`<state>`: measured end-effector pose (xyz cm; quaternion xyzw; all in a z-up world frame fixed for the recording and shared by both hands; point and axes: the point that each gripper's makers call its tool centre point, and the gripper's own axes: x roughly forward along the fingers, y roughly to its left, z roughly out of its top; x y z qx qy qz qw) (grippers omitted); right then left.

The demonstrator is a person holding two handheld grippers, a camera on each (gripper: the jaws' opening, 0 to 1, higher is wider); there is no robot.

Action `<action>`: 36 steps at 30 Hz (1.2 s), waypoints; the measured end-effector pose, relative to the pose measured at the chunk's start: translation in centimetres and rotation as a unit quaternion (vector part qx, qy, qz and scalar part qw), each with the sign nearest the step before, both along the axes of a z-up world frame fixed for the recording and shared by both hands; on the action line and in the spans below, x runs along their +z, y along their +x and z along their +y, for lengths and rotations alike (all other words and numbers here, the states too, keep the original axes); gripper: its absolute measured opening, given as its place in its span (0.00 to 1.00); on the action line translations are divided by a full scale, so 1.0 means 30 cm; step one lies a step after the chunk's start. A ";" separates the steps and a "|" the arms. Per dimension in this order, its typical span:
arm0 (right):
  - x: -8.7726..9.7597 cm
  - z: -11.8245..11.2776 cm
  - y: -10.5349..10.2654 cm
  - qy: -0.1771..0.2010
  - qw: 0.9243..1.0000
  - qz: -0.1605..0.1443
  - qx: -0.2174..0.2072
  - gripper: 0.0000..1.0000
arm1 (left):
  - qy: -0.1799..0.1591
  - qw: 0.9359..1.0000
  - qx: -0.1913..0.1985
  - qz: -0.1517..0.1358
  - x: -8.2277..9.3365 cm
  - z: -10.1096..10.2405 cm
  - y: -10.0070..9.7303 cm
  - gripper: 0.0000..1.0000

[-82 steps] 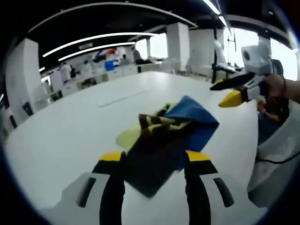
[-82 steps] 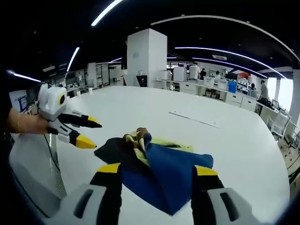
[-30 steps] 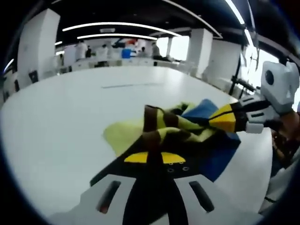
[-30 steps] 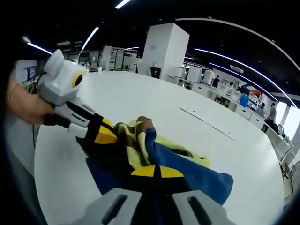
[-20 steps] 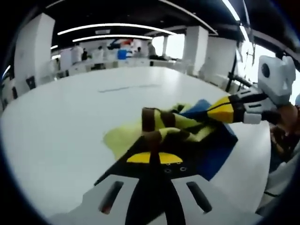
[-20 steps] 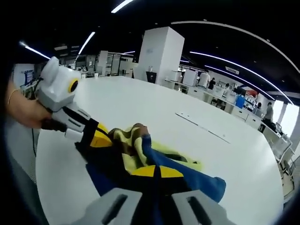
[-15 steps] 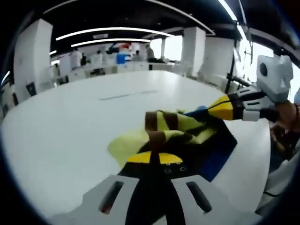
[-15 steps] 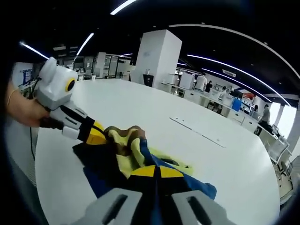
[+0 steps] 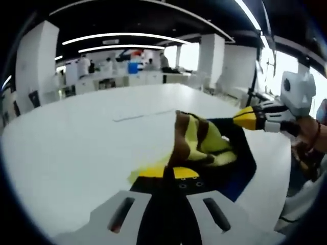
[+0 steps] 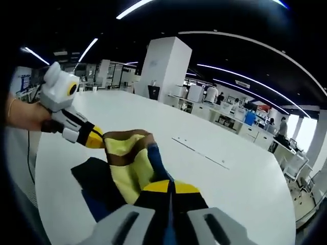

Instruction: Fold the garment on the visible template until the final outline fits inside the template.

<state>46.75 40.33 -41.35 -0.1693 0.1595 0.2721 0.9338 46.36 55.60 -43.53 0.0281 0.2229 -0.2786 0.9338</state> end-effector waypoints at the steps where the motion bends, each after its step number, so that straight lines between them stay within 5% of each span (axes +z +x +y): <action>1: 0.008 -0.007 0.008 0.001 1.000 -0.002 -0.003 0.00 | 0.006 1.000 0.000 0.000 0.007 0.005 0.008 0.00; 3: 0.024 -0.023 0.026 0.001 1.000 -0.004 -0.009 0.00 | 0.025 1.000 0.008 0.008 0.010 0.029 0.038 0.00; 18: 0.100 -0.121 0.138 0.010 0.999 0.010 -0.035 0.00 | -0.004 1.000 0.009 -0.019 0.151 0.034 0.203 0.00; 29: 0.096 -0.210 0.256 0.013 0.997 0.018 -0.078 0.00 | -0.029 0.999 0.029 -0.026 0.144 -0.028 0.361 0.00; 32: 0.080 -0.228 0.280 0.014 0.996 0.028 -0.082 0.00 | 0.009 0.998 0.039 -0.048 0.121 -0.035 0.416 0.00; 36: 0.052 -0.242 0.305 0.013 0.996 0.036 -0.086 0.00 | -0.003 0.998 0.040 -0.041 0.088 -0.060 0.449 0.00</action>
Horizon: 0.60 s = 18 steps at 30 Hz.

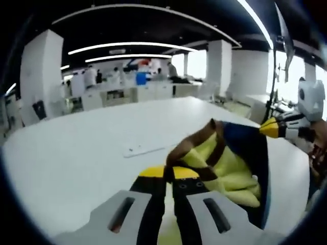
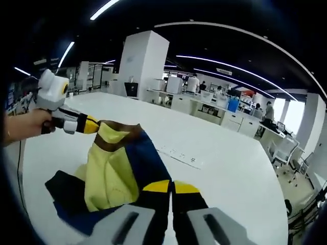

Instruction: Fold the garment on the visible template until the final outline fits inside the template.

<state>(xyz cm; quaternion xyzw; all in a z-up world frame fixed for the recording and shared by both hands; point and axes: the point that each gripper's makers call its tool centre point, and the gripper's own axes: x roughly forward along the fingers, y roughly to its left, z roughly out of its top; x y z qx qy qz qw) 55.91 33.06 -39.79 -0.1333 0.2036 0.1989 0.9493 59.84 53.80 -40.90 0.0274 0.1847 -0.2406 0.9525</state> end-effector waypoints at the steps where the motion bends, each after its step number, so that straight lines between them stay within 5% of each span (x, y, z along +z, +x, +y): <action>1: -0.016 -0.013 0.012 0.001 1.000 0.007 -0.008 0.00 | -0.013 1.000 0.007 0.010 -0.020 -0.003 0.018 0.00; 8: -0.087 -0.042 0.054 0.001 0.999 0.027 -0.021 0.00 | -0.024 0.999 0.022 0.019 -0.093 -0.023 0.108 0.01; 18: -0.209 -0.068 0.119 0.000 0.997 0.061 -0.036 0.00 | 0.003 0.999 0.019 0.037 -0.207 -0.058 0.190 0.00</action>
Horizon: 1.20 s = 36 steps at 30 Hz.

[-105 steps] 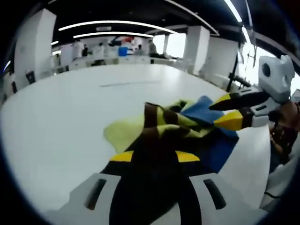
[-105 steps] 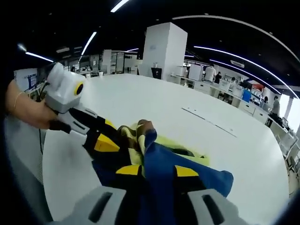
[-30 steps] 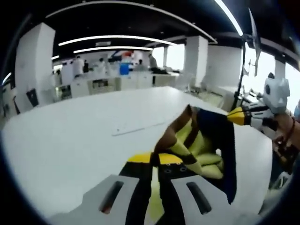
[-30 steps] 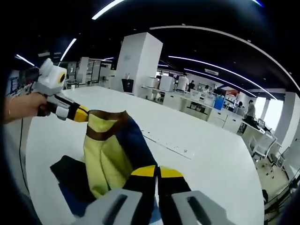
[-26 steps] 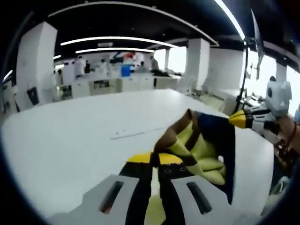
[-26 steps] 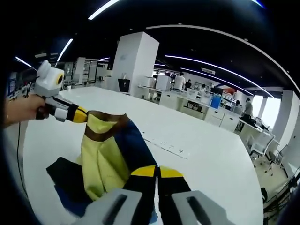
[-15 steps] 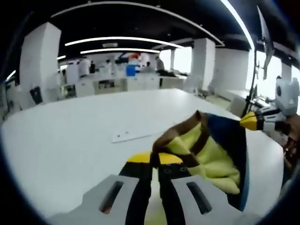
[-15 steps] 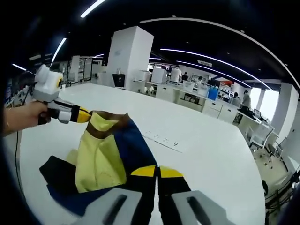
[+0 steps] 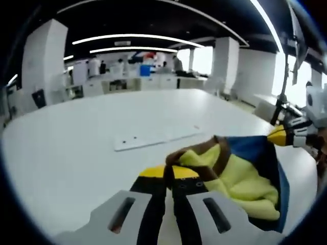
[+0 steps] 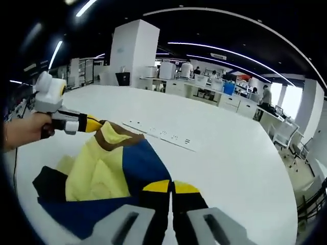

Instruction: Fold the garment on the visible template until the final outline fits inside the template.

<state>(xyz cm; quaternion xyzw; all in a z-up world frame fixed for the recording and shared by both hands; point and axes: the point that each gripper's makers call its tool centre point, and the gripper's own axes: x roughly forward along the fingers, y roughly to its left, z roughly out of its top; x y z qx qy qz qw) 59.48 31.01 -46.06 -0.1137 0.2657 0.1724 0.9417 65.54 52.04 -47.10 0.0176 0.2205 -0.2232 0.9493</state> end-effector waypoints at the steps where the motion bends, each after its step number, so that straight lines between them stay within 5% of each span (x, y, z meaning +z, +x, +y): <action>1: -0.011 0.000 -0.002 -0.001 1.000 0.005 -0.001 0.00 | 0.004 1.000 -0.001 0.003 -0.012 0.001 0.005 0.00; 6: -0.050 0.003 0.012 0.000 1.000 0.013 -0.002 0.00 | 0.006 1.000 -0.003 0.030 -0.074 -0.008 -0.031 0.00; 13: -0.068 0.001 0.017 -0.004 1.000 0.013 -0.015 0.00 | -0.005 0.999 -0.002 0.037 -0.089 -0.005 -0.027 0.02; 17: -0.053 -0.004 0.021 0.002 0.999 0.005 -0.039 0.01 | 0.002 0.999 -0.013 0.029 -0.072 0.004 -0.035 0.17; 25: -0.009 0.030 -0.027 0.050 0.997 0.015 -0.064 0.39 | 0.001 0.999 -0.020 0.027 -0.040 0.016 -0.106 0.33; 36: -0.003 0.145 -0.186 0.072 0.995 0.050 -0.041 0.51 | 0.001 0.998 -0.059 0.034 -0.027 -0.050 -0.266 0.41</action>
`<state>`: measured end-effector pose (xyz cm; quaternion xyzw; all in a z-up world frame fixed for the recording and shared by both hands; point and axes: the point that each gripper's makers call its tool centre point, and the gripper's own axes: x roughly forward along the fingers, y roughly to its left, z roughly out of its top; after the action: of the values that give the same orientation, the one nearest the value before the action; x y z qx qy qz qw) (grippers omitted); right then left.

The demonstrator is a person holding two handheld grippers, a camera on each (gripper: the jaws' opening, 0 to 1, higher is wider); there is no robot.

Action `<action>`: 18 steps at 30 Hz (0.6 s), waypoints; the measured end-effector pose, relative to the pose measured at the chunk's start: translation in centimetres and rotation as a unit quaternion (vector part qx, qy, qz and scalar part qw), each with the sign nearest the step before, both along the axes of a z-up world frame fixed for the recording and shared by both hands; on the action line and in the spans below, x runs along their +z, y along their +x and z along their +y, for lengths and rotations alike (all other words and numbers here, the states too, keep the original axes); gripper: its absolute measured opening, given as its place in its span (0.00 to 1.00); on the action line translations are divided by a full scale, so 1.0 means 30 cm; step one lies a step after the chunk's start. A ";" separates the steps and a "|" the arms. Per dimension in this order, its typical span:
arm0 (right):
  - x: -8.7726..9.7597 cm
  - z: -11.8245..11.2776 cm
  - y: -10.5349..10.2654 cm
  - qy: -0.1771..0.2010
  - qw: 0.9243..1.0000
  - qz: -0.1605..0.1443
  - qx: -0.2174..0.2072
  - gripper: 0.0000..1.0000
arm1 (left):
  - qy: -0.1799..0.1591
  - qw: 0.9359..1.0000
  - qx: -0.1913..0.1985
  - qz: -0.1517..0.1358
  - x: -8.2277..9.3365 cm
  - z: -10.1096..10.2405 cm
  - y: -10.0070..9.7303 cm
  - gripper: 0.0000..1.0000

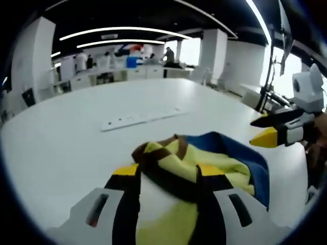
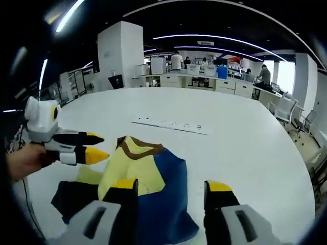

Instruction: Fold the garment on the visible template until the final outline fits inside the template.

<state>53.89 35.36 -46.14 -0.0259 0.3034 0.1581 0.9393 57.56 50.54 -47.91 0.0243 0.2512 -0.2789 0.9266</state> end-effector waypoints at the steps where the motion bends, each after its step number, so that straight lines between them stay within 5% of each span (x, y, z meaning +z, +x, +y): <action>1: 0.000 0.010 -0.011 0.002 1.000 0.001 0.003 0.51 | -0.002 1.000 -0.004 0.004 -0.006 -0.009 -0.020 0.42; 18: -0.030 0.191 -0.249 0.015 0.999 0.025 -0.017 0.63 | 0.023 0.998 -0.033 0.041 -0.096 -0.054 -0.147 0.44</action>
<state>46.43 41.09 -47.03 -0.0028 0.3246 0.1473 0.9343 53.16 48.91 -50.80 0.0425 0.2945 -0.3044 0.9049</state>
